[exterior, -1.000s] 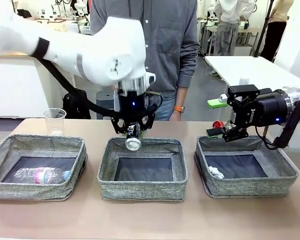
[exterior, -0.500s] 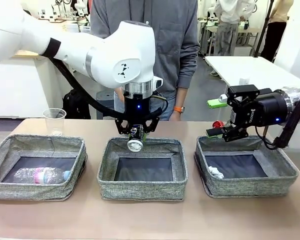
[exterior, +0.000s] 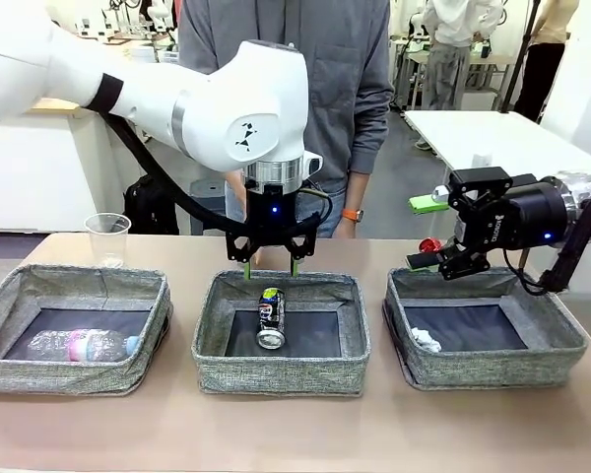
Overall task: Sort the waste into the appropriate baskets.
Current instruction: Place the picked waste into the Fabric basket indicated by the person, then pick up the waste item pointed out by the person.
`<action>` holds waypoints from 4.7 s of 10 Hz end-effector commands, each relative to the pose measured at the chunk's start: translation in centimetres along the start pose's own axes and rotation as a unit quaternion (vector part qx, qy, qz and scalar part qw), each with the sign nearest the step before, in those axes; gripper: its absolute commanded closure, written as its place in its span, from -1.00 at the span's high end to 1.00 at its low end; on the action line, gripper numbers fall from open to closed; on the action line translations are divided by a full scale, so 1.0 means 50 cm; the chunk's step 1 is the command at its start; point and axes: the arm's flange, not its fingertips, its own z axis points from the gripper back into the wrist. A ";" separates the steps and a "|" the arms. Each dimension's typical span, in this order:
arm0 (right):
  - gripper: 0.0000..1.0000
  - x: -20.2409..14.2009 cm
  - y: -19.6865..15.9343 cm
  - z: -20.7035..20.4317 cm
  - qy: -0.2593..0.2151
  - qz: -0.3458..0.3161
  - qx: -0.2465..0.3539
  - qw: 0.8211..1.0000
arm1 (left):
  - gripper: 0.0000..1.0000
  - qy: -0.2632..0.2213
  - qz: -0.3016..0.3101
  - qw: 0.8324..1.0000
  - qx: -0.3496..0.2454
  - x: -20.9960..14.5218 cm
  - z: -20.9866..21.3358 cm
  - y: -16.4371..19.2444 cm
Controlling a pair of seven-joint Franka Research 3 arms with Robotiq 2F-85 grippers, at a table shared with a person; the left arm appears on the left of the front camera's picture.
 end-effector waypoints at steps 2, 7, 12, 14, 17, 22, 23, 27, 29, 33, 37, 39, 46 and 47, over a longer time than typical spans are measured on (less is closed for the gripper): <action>1.00 0.003 0.009 -0.002 -0.006 -0.006 0.012 1.000 | 1.00 0.005 -0.002 1.000 0.001 0.001 0.005 0.000; 1.00 0.003 0.009 -0.002 -0.006 -0.006 0.012 1.000 | 1.00 0.078 -0.081 0.986 -0.127 0.028 0.250 0.045; 1.00 0.003 0.009 -0.002 -0.006 -0.006 0.012 1.000 | 1.00 0.108 -0.125 0.869 -0.466 0.046 0.399 0.304; 1.00 0.003 0.009 -0.002 -0.006 -0.006 0.012 1.000 | 1.00 0.116 -0.096 0.831 -0.535 0.042 0.334 0.449; 1.00 0.003 0.009 -0.002 -0.006 -0.006 0.012 1.000 | 1.00 0.152 -0.095 0.777 -0.604 -0.003 0.174 0.633; 1.00 0.003 0.009 -0.002 -0.006 -0.006 0.012 1.000 | 0.94 0.156 -0.090 0.761 -0.623 -0.003 0.151 0.653; 1.00 0.003 0.009 -0.002 -0.006 -0.006 0.012 1.000 | 0.94 0.156 -0.090 0.761 -0.623 -0.003 0.151 0.653; 1.00 0.003 0.009 -0.002 -0.006 -0.006 0.012 1.000 | 0.94 0.156 -0.090 0.761 -0.623 -0.003 0.151 0.653; 1.00 0.003 0.009 -0.002 -0.006 -0.006 0.012 1.000 | 0.94 0.156 -0.090 0.761 -0.623 -0.003 0.151 0.653; 1.00 0.003 0.009 -0.002 -0.006 -0.006 0.012 1.000 | 0.94 0.156 -0.090 0.761 -0.623 -0.003 0.151 0.653; 1.00 0.003 0.009 -0.002 -0.006 -0.006 0.012 1.000 | 0.94 0.156 -0.090 0.761 -0.623 -0.003 0.151 0.653; 1.00 0.003 0.009 -0.002 -0.006 -0.006 0.012 1.000 | 0.94 0.156 -0.090 0.761 -0.623 -0.003 0.151 0.653; 1.00 0.006 0.009 -0.031 -0.157 -0.012 -0.326 0.932 | 0.94 0.156 -0.090 0.761 -0.623 -0.003 0.151 0.653; 1.00 0.019 0.001 -0.050 -0.256 -0.024 -0.607 0.752 | 0.94 0.156 -0.090 0.761 -0.623 -0.003 0.151 0.653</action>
